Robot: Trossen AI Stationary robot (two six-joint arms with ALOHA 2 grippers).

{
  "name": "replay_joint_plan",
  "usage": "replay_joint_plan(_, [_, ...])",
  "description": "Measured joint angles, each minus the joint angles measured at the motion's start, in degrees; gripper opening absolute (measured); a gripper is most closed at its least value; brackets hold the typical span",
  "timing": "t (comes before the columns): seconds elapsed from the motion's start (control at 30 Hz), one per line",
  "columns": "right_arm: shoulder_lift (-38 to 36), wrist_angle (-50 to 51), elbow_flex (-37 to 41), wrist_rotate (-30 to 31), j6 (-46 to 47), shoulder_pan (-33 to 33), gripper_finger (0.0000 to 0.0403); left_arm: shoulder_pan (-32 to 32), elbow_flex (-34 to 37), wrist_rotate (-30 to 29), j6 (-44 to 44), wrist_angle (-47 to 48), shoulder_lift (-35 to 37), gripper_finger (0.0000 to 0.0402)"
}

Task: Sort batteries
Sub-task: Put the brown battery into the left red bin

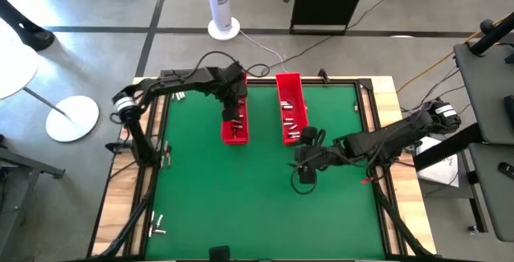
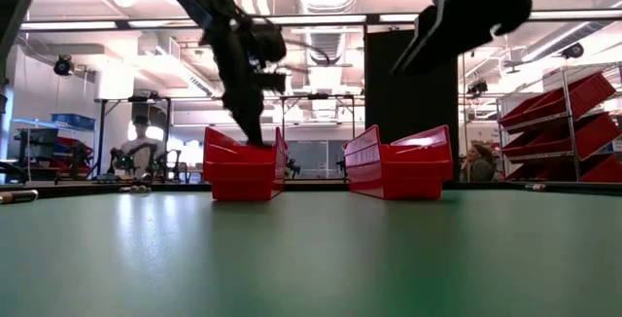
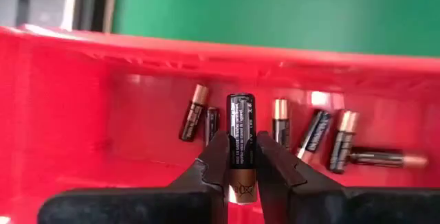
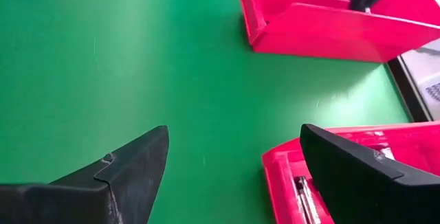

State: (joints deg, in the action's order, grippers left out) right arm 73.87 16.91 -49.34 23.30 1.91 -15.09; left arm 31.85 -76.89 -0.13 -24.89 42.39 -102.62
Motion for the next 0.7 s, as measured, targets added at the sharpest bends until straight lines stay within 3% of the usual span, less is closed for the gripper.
replay_joint_plan(0.5, [0.5,1.7,0.0,-1.3,-0.4,0.5,0.0338,0.0,0.9,1.2,-1.7,-0.9,-8.0,0.0026])
replay_joint_plan(0.7, [0.5,1.7,0.0,-1.3,-1.1,0.5,0.0342,-0.1,0.9,1.1,-1.7,-1.2,-8.3,0.0074])
